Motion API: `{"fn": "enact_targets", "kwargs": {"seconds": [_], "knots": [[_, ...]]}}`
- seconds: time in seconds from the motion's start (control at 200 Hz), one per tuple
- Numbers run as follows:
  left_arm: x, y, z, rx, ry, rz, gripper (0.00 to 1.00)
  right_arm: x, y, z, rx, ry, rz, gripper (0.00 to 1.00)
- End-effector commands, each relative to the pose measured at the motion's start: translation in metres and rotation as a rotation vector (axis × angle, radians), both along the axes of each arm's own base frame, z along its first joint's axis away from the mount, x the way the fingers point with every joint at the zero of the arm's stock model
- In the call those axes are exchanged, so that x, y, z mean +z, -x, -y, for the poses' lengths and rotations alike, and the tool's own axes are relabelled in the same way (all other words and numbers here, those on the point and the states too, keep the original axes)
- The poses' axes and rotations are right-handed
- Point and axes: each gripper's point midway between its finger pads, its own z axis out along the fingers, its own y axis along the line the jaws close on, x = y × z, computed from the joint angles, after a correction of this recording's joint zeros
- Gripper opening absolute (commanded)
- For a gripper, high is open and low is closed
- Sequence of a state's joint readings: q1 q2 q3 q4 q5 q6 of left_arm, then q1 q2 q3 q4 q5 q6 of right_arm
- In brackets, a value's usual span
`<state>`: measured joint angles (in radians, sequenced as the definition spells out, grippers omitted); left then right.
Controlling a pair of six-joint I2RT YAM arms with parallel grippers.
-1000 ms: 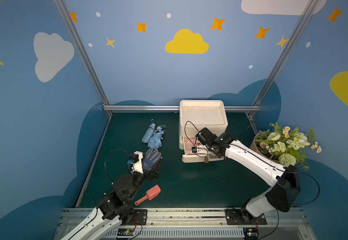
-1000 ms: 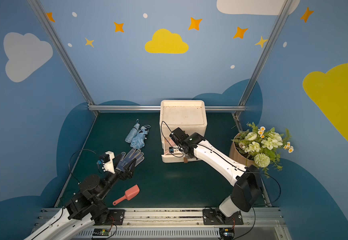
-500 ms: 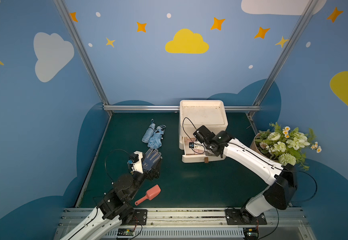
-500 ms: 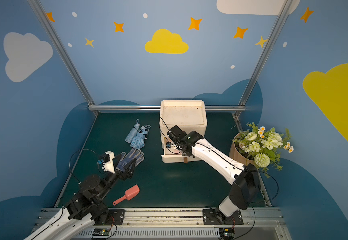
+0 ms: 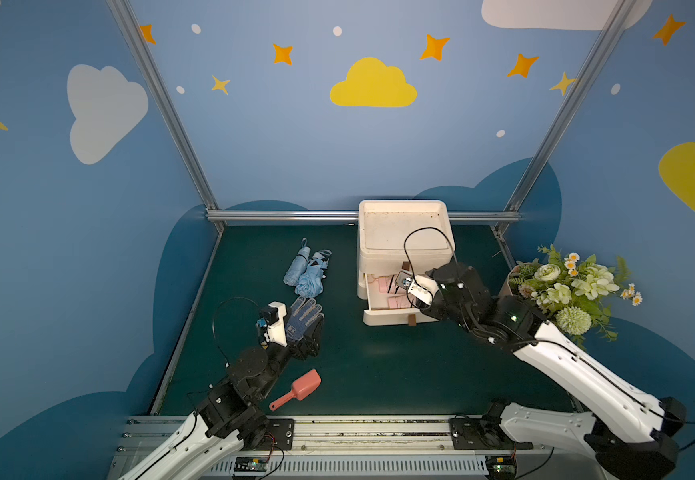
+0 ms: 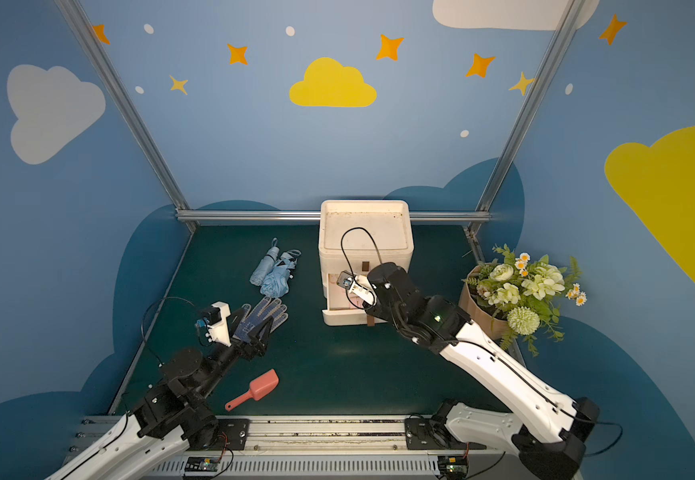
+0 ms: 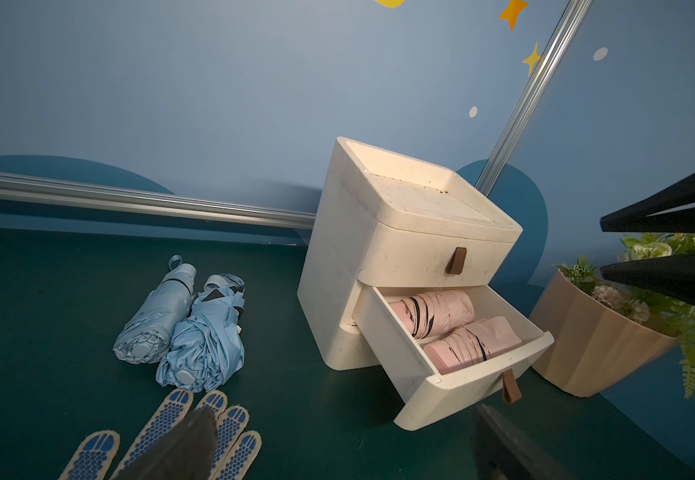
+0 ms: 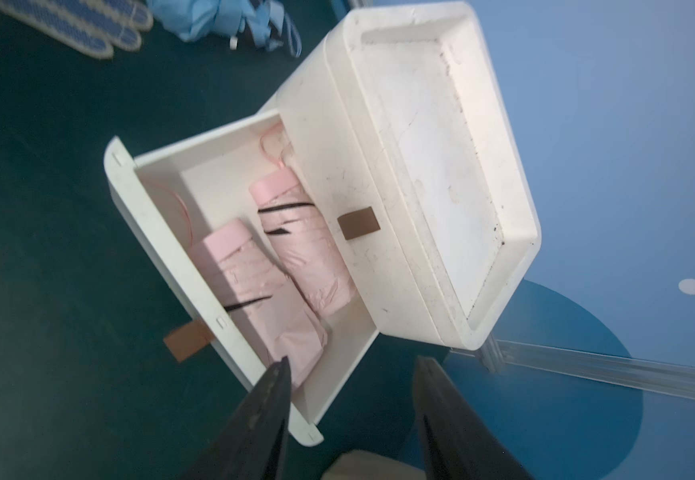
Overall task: Place the umbrella in the drawer by color
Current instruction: Place the umbrella in the drawer, then close the drawer in the storage box.
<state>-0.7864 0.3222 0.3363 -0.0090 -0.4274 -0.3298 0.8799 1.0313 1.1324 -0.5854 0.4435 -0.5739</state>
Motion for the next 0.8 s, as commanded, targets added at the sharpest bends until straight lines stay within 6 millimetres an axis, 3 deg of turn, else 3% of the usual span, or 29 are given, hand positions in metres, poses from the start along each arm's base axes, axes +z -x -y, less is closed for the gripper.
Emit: {"fn": "enact_targets", "kwargs": {"seconds": [0.0, 0.145, 0.375, 0.546, 0.611, 0.796], "knots": [[-0.002, -0.004, -0.001, 0.023, 0.002, -0.002, 1.00, 0.018, 0.001, -0.029, 0.034, -0.425, 0.061, 0.52], [0.003, -0.010, 0.000, 0.044, 0.018, -0.007, 1.00, 0.009, -0.004, -0.025, -0.047, -0.635, 0.062, 0.53], [0.020, -0.026, 0.017, 0.041, 0.008, -0.035, 1.00, -0.019, -0.004, -0.045, -0.013, -0.634, -0.044, 0.55], [0.029, -0.050, 0.036, 0.055, -0.039, -0.093, 1.00, -0.043, -0.003, -0.044, -0.112, -0.785, -0.162, 0.51], [0.031, -0.059, 0.042, 0.070, -0.060, -0.111, 1.00, -0.068, 0.001, -0.041, -0.134, -0.788, -0.196, 0.51], [0.042, -0.091, 0.048, 0.116, -0.038, -0.141, 1.00, -0.089, 0.009, -0.018, -0.175, -0.746, -0.149, 0.50]]}}
